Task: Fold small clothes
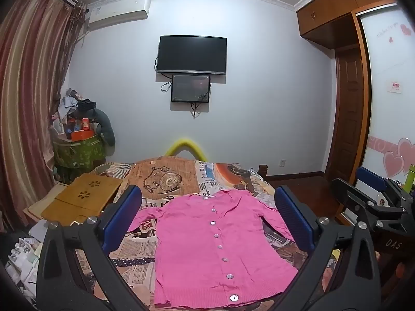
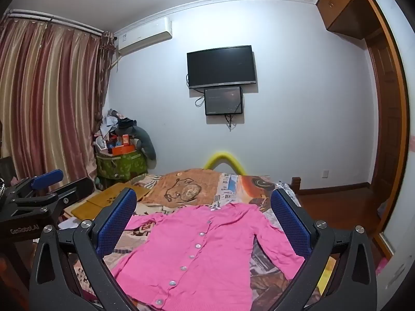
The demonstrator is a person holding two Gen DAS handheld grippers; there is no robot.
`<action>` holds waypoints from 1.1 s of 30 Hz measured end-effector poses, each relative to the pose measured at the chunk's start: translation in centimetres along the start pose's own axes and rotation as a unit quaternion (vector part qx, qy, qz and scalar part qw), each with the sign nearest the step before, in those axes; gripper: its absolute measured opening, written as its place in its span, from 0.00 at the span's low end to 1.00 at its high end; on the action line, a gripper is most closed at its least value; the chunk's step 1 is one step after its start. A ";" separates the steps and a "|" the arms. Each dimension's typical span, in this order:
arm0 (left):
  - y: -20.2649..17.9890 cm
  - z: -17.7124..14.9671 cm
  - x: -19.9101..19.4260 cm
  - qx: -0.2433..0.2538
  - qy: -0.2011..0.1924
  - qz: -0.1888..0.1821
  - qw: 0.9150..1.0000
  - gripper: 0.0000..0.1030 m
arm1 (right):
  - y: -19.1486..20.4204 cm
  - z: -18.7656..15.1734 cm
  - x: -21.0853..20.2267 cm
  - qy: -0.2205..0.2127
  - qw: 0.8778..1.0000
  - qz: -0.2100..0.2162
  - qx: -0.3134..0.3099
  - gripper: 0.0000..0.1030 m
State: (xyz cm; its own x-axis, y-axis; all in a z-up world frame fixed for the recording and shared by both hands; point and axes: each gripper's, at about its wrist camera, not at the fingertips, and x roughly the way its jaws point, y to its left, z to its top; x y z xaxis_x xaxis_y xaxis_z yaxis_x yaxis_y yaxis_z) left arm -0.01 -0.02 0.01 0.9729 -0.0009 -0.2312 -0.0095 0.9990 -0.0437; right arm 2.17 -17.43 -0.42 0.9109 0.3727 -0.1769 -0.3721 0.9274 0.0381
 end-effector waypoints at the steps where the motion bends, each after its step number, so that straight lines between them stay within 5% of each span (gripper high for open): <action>1: 0.0 0.0 0.0 0.002 0.001 0.000 1.000 1.00 | 0.0 0.0 0.0 0.001 1.000 0.001 0.001 1.00; 33: 0.0 -0.1 -0.1 -0.007 -0.003 -0.003 1.000 1.00 | -0.2 -0.1 -0.1 0.005 1.000 -0.001 0.024 1.00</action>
State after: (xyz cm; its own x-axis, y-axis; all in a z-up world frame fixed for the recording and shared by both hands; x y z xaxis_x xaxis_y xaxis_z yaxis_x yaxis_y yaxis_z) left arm -0.17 -0.05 -0.09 0.9742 -0.0067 -0.2258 -0.0069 0.9982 -0.0590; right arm 2.13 -17.69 -0.54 0.9100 0.3703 -0.1865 -0.3608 0.9289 0.0838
